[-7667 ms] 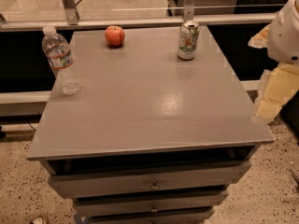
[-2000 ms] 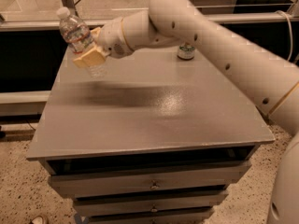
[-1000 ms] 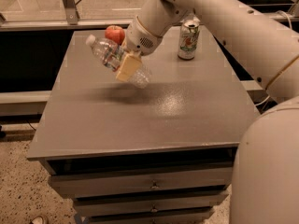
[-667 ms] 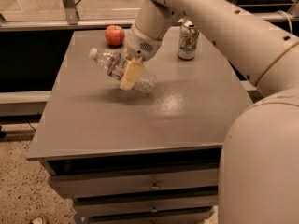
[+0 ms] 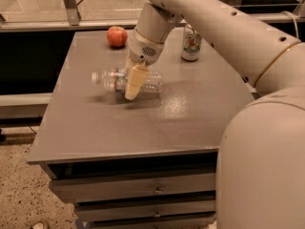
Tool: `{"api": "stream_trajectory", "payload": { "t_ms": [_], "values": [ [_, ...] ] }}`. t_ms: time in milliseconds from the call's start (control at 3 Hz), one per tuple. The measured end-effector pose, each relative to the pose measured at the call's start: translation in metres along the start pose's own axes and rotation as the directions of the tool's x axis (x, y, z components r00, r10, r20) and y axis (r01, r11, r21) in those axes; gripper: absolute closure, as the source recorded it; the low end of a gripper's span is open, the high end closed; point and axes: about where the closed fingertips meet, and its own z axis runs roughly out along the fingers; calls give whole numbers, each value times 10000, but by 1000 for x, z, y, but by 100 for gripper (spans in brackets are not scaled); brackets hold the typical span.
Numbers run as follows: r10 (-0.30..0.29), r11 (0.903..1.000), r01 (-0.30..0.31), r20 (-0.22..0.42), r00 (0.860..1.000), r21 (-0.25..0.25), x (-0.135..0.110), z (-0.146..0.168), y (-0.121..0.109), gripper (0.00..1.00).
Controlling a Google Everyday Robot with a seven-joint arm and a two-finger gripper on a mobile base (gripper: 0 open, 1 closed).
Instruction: Knock water bottle over
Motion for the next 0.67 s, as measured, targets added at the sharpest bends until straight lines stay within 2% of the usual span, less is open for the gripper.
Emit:
{"api": "stream_trajectory", "payload": {
  "t_ms": [333,667],
  "values": [
    [-315,9989,310,-146,9994,-340,-6,9,5,0],
    [-352,9988,347,-134,9993,-334,-7,8,6,0]
  ]
}}
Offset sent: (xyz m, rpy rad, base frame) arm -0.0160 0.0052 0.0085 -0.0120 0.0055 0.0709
